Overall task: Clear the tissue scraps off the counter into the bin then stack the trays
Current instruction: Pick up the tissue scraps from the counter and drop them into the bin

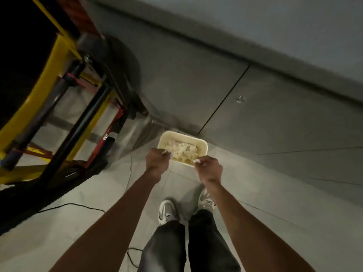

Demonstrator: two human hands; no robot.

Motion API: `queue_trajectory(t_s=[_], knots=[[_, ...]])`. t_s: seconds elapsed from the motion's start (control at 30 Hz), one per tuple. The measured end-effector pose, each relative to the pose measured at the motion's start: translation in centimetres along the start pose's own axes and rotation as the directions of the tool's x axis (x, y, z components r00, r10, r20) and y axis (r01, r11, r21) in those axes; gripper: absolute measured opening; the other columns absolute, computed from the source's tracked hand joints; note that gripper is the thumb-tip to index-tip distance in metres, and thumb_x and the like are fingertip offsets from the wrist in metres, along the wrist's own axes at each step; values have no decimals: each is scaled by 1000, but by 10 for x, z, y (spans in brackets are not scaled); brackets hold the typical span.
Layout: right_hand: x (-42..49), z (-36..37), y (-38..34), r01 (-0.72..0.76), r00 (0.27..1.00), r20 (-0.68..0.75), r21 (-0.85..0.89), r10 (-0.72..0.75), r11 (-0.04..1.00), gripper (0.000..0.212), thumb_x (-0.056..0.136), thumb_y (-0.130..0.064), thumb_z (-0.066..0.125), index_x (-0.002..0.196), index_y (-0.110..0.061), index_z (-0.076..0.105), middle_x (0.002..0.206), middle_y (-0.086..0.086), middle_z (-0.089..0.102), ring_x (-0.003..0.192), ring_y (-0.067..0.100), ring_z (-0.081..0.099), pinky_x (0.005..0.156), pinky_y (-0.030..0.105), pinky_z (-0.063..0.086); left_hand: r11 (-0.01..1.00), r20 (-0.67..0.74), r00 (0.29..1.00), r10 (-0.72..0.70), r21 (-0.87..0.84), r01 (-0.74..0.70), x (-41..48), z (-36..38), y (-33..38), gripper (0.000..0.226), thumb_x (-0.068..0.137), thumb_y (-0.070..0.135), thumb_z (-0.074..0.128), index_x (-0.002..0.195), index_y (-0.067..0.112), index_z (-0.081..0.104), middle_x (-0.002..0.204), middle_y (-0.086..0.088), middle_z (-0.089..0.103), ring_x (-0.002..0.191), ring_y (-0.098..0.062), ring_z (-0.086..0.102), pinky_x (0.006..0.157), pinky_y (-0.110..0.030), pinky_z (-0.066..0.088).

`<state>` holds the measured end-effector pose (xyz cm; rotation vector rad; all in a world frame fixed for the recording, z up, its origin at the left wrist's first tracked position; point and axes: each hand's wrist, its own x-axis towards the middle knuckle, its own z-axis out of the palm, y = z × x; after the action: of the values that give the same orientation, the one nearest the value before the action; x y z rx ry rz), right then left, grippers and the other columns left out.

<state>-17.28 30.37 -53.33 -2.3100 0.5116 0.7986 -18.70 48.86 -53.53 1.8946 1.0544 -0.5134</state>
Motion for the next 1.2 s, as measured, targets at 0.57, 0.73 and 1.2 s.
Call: queue_trajectory(t_s=[0.57,0.73,1.2], knots=[[70,30,-7,86,993,81,-51,-82,995,51,94,-13,56,145,-21,56,135,9,66,130,31,59,107,33,51,828,180,962,206,493,-269,53,54,11,66,100,26,61,156,8,33,152,-17,45,141,-34,45,113,-39,40],[-15,-36,-46,283,959,-3,-57,-283,957,41,95,-18,60,136,-27,59,127,5,69,121,30,63,98,38,57,795,154,926,345,476,-376,-28,-20,49,53,98,24,63,148,15,46,141,-12,56,127,-33,59,103,-40,52],[-287,-283,-142,559,790,-300,-4,-535,829,31,102,-24,62,132,-28,63,129,-5,65,105,16,66,95,23,46,673,13,710,704,308,-673,-311,-203,199,33,97,18,65,130,21,64,125,-5,67,115,-24,65,98,-42,55]])
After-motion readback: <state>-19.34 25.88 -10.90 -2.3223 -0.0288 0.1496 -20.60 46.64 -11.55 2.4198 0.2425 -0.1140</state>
